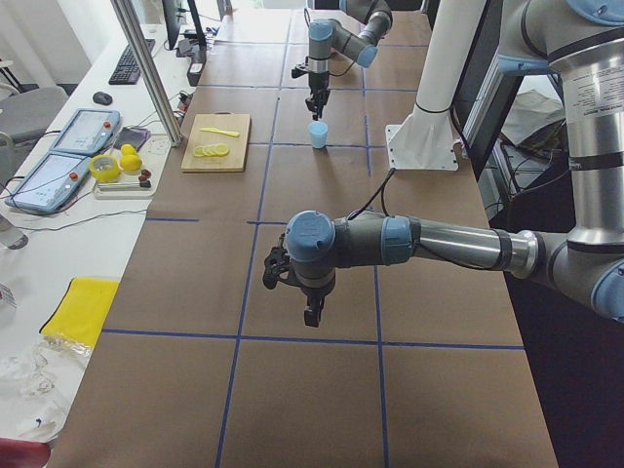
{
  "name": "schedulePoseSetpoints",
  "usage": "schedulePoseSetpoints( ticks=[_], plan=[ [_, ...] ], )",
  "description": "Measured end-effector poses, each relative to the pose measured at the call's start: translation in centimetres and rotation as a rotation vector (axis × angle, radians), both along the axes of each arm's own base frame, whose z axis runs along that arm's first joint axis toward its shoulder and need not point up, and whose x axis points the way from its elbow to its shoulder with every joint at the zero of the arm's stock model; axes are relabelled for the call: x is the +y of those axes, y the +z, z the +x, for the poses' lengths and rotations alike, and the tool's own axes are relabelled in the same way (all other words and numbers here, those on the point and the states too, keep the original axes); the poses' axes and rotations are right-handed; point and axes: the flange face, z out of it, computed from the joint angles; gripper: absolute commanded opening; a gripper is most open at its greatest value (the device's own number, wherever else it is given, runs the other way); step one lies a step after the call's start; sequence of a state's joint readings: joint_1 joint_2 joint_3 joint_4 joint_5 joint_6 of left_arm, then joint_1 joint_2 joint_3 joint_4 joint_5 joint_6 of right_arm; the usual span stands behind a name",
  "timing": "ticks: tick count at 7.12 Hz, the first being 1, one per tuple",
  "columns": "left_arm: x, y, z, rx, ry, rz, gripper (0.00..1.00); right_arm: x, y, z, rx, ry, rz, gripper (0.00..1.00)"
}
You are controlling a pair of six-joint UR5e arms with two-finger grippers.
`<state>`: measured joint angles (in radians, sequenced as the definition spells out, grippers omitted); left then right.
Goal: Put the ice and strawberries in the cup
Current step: 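Carry the ice cube with the right gripper over the light-blue cup, then open the right gripper to drop the ice cube into the cup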
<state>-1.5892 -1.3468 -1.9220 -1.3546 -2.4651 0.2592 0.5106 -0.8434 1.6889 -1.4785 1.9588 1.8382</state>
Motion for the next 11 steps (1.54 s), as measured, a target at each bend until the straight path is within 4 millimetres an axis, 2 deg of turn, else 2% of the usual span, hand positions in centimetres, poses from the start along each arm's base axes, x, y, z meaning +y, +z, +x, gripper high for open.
schedulePoseSetpoints(
  ticks=[2,3,4,11],
  plan=[
    [0.0,0.0,0.0,0.0,0.0,0.0,1.0,0.23,0.27,-1.08,0.0,-0.002,-0.002,0.04],
    [0.0,0.0,0.0,0.0,-0.001,-0.001,1.0,0.4,0.4,-1.22,0.001,-0.004,-0.002,0.29],
    [0.0,0.0,0.0,0.0,-0.001,-0.001,1.0,0.62,0.46,-1.4,0.002,-0.006,-0.001,0.79],
    [0.0,0.08,0.01,0.002,-0.001,-0.003,1.0,0.4,0.63,-1.25,0.006,-0.005,0.003,0.79]
  ],
)
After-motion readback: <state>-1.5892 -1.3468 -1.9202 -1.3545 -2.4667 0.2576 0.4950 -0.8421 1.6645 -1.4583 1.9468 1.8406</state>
